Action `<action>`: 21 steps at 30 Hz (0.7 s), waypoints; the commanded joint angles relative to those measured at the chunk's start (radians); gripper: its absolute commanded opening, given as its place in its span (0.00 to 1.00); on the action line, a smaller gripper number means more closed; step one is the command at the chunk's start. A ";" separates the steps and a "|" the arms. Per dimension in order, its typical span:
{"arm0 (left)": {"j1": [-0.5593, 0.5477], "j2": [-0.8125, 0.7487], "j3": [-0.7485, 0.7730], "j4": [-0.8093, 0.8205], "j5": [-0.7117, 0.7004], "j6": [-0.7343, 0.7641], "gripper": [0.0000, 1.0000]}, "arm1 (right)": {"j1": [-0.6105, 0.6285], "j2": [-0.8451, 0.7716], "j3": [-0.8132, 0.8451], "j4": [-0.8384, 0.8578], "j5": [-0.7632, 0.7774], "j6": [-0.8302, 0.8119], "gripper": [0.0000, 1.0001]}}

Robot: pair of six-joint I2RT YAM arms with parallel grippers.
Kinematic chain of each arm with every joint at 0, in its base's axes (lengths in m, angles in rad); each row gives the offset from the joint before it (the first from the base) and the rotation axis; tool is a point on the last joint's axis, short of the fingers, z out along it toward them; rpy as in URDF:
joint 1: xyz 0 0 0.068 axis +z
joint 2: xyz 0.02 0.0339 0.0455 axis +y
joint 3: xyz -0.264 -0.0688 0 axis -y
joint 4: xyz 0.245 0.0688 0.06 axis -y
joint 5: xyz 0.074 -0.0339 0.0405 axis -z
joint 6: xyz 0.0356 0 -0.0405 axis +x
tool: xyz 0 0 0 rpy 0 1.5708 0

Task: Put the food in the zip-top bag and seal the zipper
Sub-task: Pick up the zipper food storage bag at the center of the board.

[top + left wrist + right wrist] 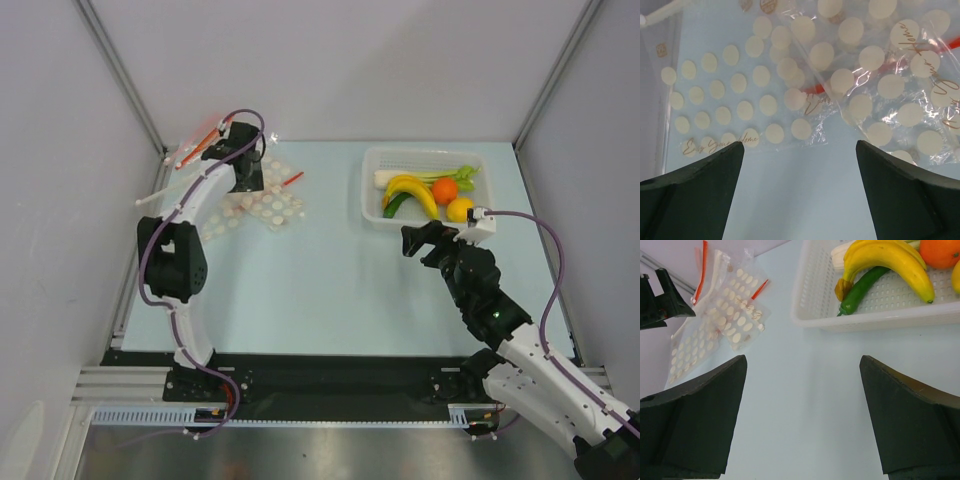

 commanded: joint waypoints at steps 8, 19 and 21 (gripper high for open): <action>-0.060 0.175 0.138 -0.134 -0.110 0.092 0.93 | -0.006 -0.017 0.017 0.016 -0.001 -0.016 1.00; -0.058 0.247 0.081 -0.099 -0.105 0.175 0.90 | -0.006 -0.023 0.017 0.010 0.008 -0.019 1.00; -0.058 0.276 0.103 -0.114 -0.085 0.167 0.90 | -0.006 -0.022 0.018 0.010 0.007 -0.017 1.00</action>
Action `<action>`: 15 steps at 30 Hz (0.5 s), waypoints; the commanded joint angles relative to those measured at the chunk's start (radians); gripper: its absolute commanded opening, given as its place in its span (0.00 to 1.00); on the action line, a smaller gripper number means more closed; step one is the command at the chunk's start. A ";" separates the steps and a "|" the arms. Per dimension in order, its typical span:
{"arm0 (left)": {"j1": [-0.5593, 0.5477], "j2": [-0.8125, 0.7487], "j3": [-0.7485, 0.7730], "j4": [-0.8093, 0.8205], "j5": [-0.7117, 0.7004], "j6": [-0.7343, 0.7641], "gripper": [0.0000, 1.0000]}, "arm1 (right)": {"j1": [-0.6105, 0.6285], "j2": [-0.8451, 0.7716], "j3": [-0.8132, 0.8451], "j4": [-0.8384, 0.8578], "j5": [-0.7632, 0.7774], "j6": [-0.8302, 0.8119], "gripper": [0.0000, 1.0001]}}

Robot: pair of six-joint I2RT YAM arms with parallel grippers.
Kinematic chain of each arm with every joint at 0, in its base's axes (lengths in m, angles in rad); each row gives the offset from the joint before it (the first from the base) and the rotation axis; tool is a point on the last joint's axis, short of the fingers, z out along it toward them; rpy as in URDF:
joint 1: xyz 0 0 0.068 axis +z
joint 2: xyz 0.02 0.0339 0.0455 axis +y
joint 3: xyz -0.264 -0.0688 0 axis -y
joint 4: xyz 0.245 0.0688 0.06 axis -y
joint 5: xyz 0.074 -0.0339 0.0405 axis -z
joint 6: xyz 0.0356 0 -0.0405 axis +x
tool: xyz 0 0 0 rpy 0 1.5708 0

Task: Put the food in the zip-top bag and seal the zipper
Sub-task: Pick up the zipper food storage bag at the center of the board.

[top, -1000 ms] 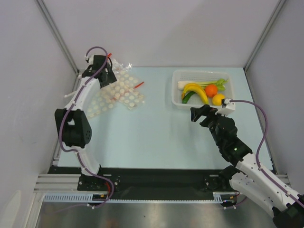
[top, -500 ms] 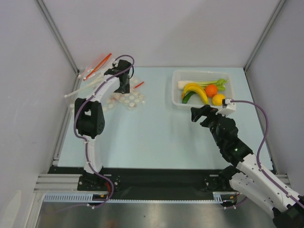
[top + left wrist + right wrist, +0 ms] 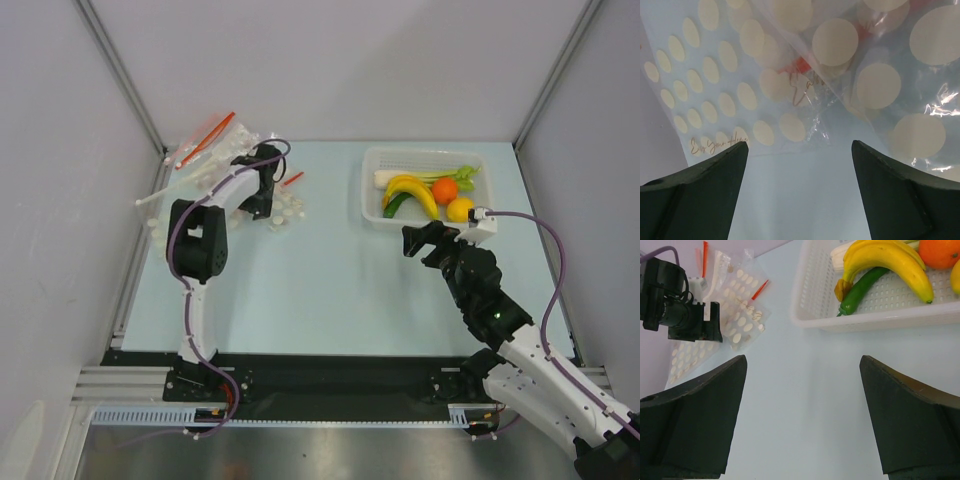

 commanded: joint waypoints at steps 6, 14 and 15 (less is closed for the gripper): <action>0.006 0.111 0.109 -0.098 0.019 0.003 0.91 | -0.005 -0.016 0.015 0.021 0.001 -0.017 1.00; 0.053 0.183 0.167 -0.179 0.132 -0.031 0.75 | -0.005 -0.011 0.015 0.022 -0.002 -0.014 1.00; 0.056 0.189 0.165 -0.182 0.145 -0.030 0.75 | -0.004 -0.010 0.015 0.022 -0.004 -0.016 1.00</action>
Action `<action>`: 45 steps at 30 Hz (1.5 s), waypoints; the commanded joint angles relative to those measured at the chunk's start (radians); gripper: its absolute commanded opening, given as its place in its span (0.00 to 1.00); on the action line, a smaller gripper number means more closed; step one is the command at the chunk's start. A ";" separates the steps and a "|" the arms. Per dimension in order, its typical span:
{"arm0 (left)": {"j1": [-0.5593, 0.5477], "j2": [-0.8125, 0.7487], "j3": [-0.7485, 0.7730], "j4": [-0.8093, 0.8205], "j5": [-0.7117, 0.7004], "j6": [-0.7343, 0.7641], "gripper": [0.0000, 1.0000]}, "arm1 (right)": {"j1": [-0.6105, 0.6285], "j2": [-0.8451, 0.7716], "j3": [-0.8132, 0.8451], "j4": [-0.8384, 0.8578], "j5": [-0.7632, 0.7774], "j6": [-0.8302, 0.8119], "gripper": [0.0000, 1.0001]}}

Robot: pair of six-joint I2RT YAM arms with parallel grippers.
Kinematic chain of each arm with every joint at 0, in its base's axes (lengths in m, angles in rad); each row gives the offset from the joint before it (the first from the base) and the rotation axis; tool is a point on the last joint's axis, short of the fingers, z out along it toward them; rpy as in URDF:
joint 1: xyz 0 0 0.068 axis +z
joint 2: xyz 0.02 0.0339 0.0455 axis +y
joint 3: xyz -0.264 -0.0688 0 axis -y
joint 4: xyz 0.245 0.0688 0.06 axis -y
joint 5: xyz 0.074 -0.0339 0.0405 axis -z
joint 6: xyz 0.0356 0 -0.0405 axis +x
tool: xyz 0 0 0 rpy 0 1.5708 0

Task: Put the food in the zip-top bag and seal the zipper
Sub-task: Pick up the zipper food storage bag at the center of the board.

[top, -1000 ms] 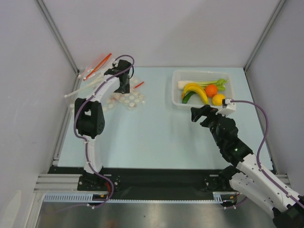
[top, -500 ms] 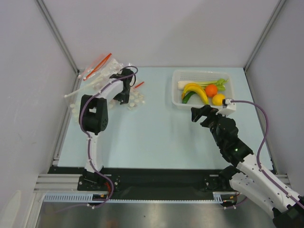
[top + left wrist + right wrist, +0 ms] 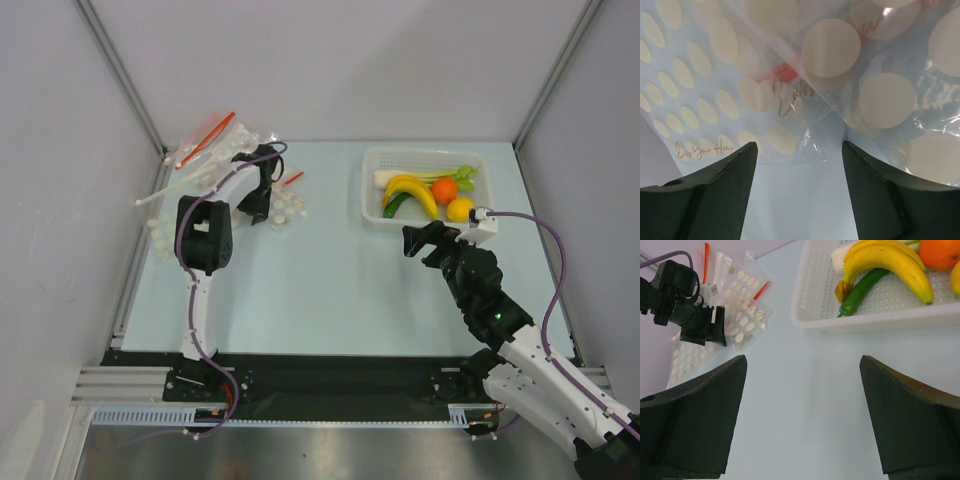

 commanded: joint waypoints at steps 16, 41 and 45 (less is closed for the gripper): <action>0.046 0.098 -0.029 -0.090 0.143 -0.036 0.45 | -0.004 -0.017 0.014 0.018 0.002 -0.017 1.00; 0.056 -0.695 -0.336 0.235 0.336 -0.248 0.00 | -0.006 -0.022 0.012 0.024 -0.014 -0.020 1.00; -0.050 -0.824 -0.365 0.274 0.468 -0.245 0.00 | -0.006 -0.020 0.012 0.034 -0.043 -0.034 1.00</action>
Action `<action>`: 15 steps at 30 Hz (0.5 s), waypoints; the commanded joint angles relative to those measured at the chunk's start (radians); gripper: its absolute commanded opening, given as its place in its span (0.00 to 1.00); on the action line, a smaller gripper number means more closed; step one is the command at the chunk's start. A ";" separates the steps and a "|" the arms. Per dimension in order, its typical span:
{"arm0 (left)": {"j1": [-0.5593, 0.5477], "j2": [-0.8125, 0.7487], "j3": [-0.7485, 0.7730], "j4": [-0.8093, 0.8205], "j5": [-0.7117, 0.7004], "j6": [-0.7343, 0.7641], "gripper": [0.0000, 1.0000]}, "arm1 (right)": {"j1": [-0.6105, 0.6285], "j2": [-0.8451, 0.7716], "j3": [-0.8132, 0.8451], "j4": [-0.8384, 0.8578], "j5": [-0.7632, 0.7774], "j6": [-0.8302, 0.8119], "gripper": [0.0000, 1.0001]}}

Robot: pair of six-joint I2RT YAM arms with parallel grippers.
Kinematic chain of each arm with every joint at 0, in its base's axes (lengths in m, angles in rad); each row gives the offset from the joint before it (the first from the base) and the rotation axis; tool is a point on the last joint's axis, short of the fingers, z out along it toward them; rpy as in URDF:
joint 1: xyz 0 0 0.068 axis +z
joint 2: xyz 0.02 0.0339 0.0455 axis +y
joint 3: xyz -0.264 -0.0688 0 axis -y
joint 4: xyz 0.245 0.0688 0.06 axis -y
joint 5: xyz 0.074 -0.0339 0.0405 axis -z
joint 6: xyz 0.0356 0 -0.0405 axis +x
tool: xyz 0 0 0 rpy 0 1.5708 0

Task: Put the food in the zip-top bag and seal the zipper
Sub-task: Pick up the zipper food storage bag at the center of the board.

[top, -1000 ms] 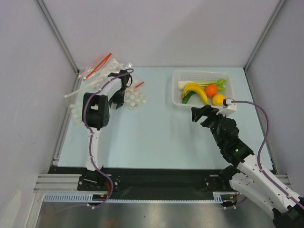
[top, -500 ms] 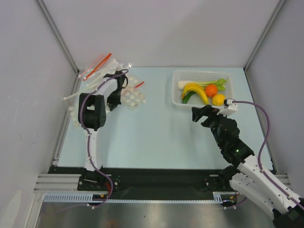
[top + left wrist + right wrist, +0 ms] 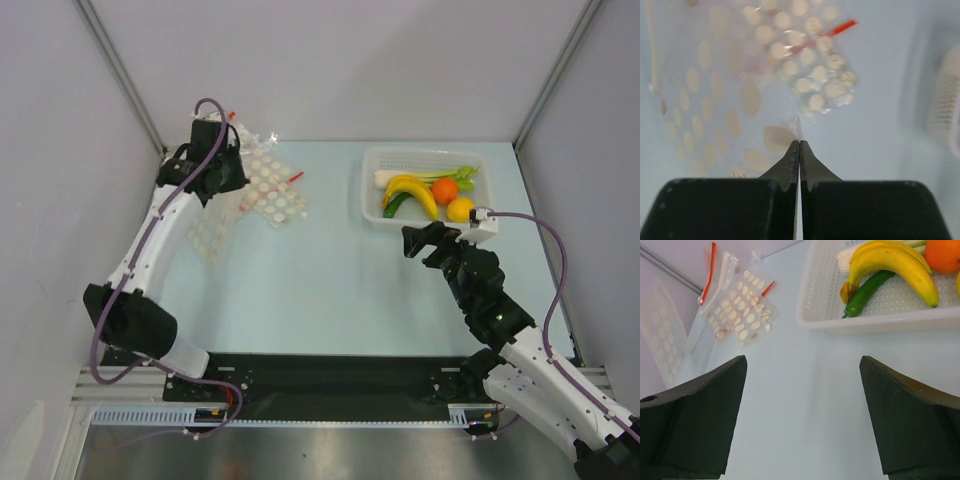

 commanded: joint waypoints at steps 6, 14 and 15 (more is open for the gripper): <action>-0.374 -0.181 -0.044 0.090 0.253 -0.041 0.00 | -0.003 -0.013 -0.006 0.066 -0.067 -0.063 1.00; -0.757 -0.074 0.019 0.135 0.325 -0.028 0.00 | -0.006 -0.082 -0.017 0.038 0.028 -0.060 1.00; -0.765 -0.074 0.010 0.158 0.344 -0.031 0.00 | -0.006 -0.099 -0.031 0.037 0.042 -0.058 1.00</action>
